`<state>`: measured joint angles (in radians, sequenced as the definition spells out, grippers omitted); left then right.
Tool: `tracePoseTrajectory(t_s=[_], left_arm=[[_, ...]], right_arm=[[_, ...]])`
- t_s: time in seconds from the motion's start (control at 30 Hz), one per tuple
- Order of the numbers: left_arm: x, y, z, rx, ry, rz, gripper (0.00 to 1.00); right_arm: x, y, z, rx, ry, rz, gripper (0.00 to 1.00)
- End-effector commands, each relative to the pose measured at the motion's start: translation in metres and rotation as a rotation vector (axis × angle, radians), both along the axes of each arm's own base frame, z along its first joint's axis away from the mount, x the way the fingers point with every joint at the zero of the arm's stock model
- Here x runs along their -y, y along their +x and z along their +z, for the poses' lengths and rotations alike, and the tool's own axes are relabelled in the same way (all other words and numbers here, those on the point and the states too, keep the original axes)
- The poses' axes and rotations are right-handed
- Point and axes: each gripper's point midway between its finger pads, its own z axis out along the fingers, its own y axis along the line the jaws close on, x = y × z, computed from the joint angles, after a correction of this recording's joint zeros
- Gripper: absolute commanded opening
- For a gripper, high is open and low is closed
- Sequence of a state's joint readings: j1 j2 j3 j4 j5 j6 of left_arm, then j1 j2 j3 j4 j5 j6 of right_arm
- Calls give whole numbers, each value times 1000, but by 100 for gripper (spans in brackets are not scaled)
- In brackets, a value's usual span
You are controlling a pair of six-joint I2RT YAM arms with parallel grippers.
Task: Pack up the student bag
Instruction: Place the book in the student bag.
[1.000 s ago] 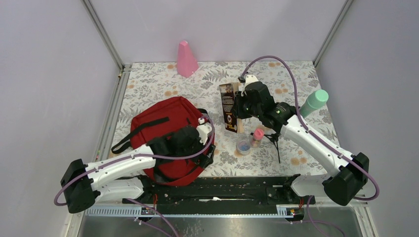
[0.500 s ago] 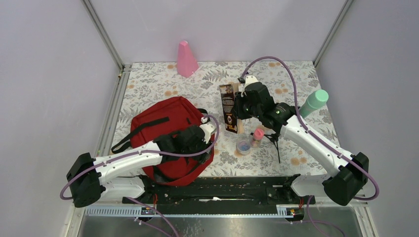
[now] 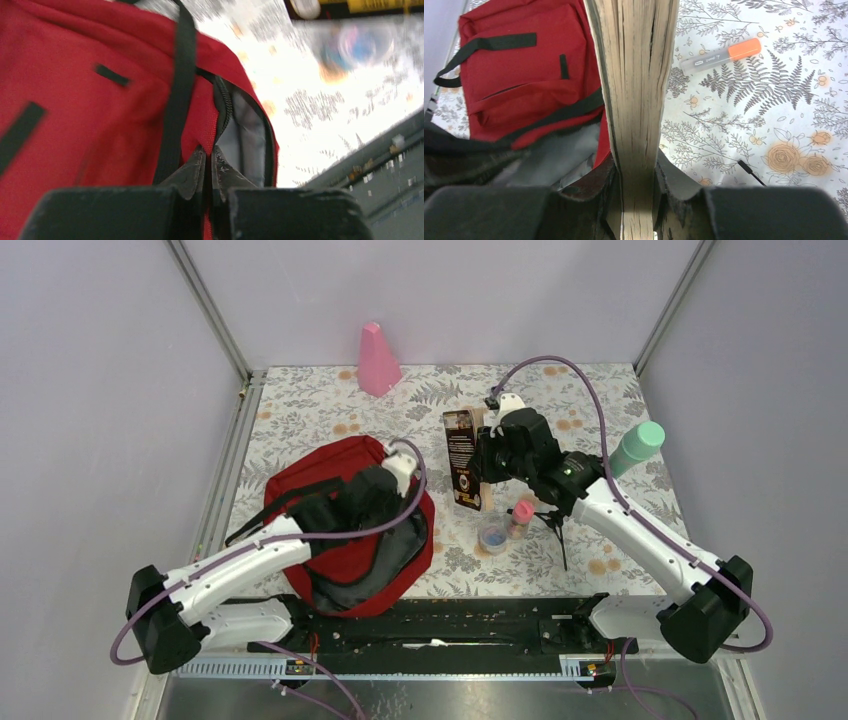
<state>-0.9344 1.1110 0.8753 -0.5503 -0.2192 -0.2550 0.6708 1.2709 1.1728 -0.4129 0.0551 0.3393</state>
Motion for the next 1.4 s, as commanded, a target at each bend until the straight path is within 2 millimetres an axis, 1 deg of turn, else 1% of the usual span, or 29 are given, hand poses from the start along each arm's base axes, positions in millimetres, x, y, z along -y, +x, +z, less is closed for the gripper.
tracePoseTrajectory(t_s=[0.0, 0.13, 0.2, 0.3, 0.37, 0.47, 0.57, 0.63, 0.77, 0.83, 0.97, 1.1, 1.2, 1.3, 1.37], left_arm=[[-22, 55, 76, 220, -21, 99, 0], [-45, 88, 106, 273, -1, 177, 0], [-55, 101, 115, 277, -2, 218, 0], [-69, 117, 128, 283, -22, 275, 0], [-77, 126, 139, 296, -38, 308, 0], [-85, 136, 155, 317, -66, 342, 0], [-91, 144, 164, 324, -91, 372, 0], [-93, 149, 168, 326, -129, 388, 0], [-84, 153, 177, 323, -225, 364, 0], [-85, 155, 177, 325, -234, 365, 0], [-93, 161, 169, 315, -255, 398, 0], [-91, 162, 165, 307, -343, 384, 0], [-78, 155, 165, 302, -404, 309, 0], [-66, 147, 171, 305, -465, 241, 0], [-57, 141, 176, 303, -497, 184, 0]], right_arm=[[-15, -2, 45, 95, 145, 67, 0], [-32, -14, 46, 36, 238, 120, 0], [-42, -20, 44, -1, 281, 152, 0], [-50, -25, 39, -37, 293, 172, 0], [-54, -28, 36, -52, 295, 182, 0], [-62, -36, 39, -51, 299, 214, 0], [-71, -48, 41, -48, 299, 249, 0], [-78, -57, 39, -58, 298, 271, 0], [-96, -78, 31, -105, 298, 319, 0], [-106, -88, 27, -127, 304, 340, 0], [-121, -97, 19, -191, 336, 344, 0], [-140, -107, 14, -241, 367, 350, 0], [-151, -103, -1, -282, 387, 292, 0], [-156, -87, -20, -283, 368, 218, 0], [-158, -77, -26, -268, 366, 177, 0]])
